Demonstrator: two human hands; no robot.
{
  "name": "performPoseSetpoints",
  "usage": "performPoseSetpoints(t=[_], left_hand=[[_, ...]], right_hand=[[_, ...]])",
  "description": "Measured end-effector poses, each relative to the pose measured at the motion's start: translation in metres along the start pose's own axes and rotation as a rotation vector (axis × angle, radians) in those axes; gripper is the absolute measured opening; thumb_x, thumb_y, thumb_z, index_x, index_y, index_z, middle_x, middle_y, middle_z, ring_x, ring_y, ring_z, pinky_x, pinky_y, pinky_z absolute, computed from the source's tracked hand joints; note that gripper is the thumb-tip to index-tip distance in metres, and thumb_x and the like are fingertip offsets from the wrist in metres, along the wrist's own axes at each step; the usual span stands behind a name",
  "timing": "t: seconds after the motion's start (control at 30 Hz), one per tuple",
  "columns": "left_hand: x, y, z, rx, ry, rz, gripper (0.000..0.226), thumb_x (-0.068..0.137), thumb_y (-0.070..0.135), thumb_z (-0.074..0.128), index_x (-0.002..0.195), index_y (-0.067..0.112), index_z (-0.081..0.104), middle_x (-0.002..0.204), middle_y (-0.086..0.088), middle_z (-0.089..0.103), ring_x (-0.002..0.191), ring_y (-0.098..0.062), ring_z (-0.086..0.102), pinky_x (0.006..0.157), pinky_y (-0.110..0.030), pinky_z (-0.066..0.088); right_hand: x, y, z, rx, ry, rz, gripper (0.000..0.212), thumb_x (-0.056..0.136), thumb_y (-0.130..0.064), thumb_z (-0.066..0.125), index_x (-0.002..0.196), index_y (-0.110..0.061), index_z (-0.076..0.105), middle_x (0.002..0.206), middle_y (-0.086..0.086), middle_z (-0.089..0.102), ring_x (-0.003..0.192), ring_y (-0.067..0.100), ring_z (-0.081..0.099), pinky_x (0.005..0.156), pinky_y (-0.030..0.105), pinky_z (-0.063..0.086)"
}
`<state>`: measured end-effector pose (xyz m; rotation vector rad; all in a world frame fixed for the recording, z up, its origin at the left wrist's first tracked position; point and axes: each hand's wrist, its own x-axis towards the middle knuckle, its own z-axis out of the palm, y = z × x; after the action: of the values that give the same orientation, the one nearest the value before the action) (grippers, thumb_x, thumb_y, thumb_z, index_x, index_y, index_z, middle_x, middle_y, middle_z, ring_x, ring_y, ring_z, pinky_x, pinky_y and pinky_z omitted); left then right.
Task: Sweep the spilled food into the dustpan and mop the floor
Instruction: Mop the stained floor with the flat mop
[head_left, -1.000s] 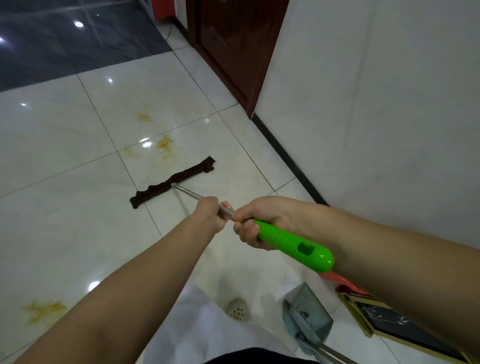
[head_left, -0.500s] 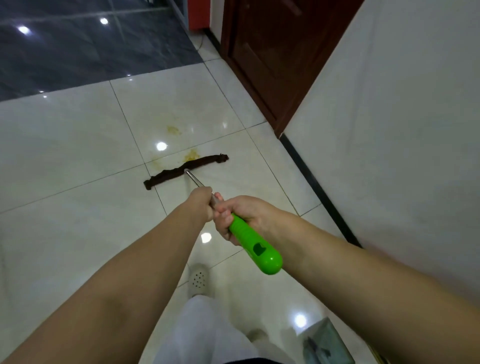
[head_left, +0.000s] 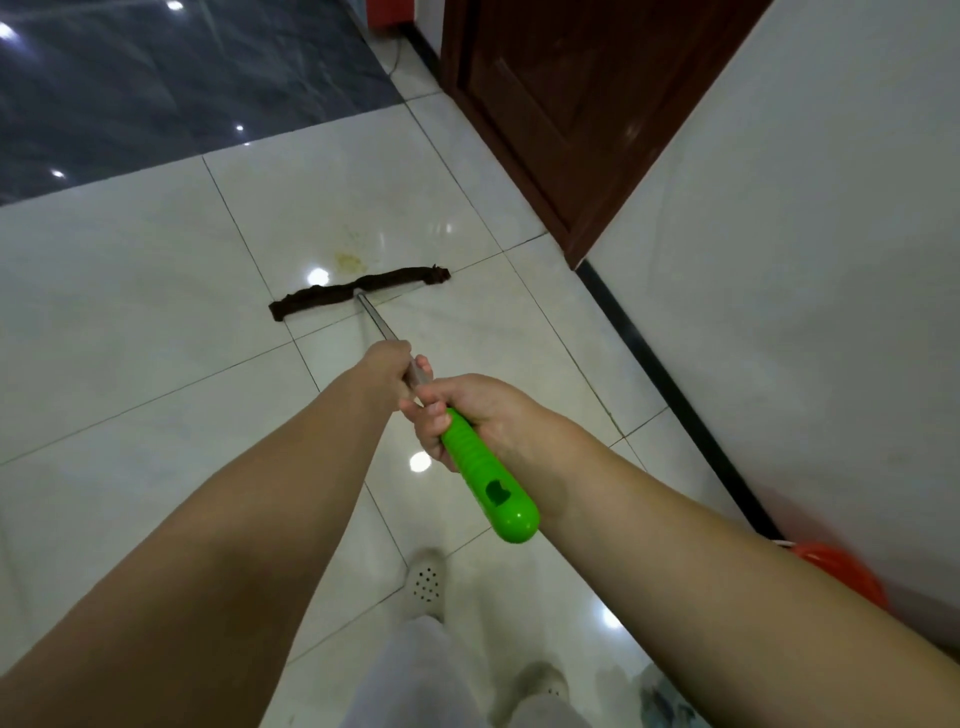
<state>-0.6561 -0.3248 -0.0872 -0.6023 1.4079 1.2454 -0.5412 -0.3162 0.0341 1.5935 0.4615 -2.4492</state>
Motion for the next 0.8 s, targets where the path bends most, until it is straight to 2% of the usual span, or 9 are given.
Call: performPoseSetpoints(t=[0.17,0.27,0.33,0.53,0.7,0.8], left_hand=[[0.005,-0.006,0.011,-0.020,-0.036,-0.007,0.016,0.100,0.015,0.030,0.115,0.014,0.035,0.071,-0.006,0.040,0.051,-0.010,0.039,0.035,-0.013,0.041],[-0.001,-0.024,0.017,-0.068,-0.055,-0.011,0.014,0.101,0.016,0.031,0.113,0.011,0.034,0.071,-0.007,0.040,0.052,-0.012,0.039,0.034,-0.013,0.041],[-0.007,-0.037,0.021,-0.088,-0.055,-0.002,0.012,0.101,0.016,0.032,0.110,0.009,0.035,0.072,-0.008,0.040,0.052,-0.013,0.040,0.033,-0.014,0.041],[-0.036,-0.076,0.026,-0.122,-0.058,-0.004,0.010,0.100,0.013,0.032,0.098,0.004,0.036,0.069,-0.009,0.042,0.053,-0.016,0.042,0.033,-0.015,0.042],[-0.063,-0.110,0.020,-0.169,-0.056,0.014,0.008,0.100,0.011,0.031,0.106,0.007,0.035,0.067,-0.010,0.041,0.053,-0.015,0.040,0.032,-0.014,0.041],[-0.081,-0.139,0.019,-0.185,-0.035,0.022,0.007,0.100,0.011,0.032,0.102,0.005,0.034,0.068,-0.010,0.041,0.054,-0.016,0.041,0.032,-0.014,0.041]], right_hand=[[-0.009,-0.010,-0.012,0.016,-0.016,0.044,0.034,0.097,-0.002,0.041,0.083,-0.030,0.055,0.055,-0.001,0.043,0.023,0.004,0.034,0.027,0.009,0.029],[-0.023,-0.007,-0.028,-0.025,-0.004,0.074,0.035,0.098,-0.003,0.039,0.078,-0.028,0.054,0.061,-0.003,0.036,0.025,0.004,0.033,0.027,0.009,0.028],[-0.033,-0.005,-0.040,-0.054,0.005,0.087,0.033,0.098,-0.004,0.038,0.082,-0.028,0.055,0.064,-0.004,0.033,0.026,0.004,0.034,0.027,0.009,0.029],[-0.064,0.009,-0.065,-0.151,0.038,0.132,0.032,0.097,-0.004,0.040,0.076,-0.023,0.054,0.066,-0.003,0.033,0.027,0.004,0.034,0.028,0.008,0.029],[-0.090,0.030,-0.078,-0.208,0.042,0.166,0.031,0.098,-0.006,0.043,0.074,-0.022,0.053,0.062,-0.002,0.036,0.025,0.006,0.034,0.027,0.008,0.029],[-0.109,0.048,-0.096,-0.225,0.020,0.193,0.033,0.098,-0.008,0.045,0.070,-0.023,0.054,0.054,0.000,0.039,0.024,0.006,0.033,0.027,0.007,0.029]])
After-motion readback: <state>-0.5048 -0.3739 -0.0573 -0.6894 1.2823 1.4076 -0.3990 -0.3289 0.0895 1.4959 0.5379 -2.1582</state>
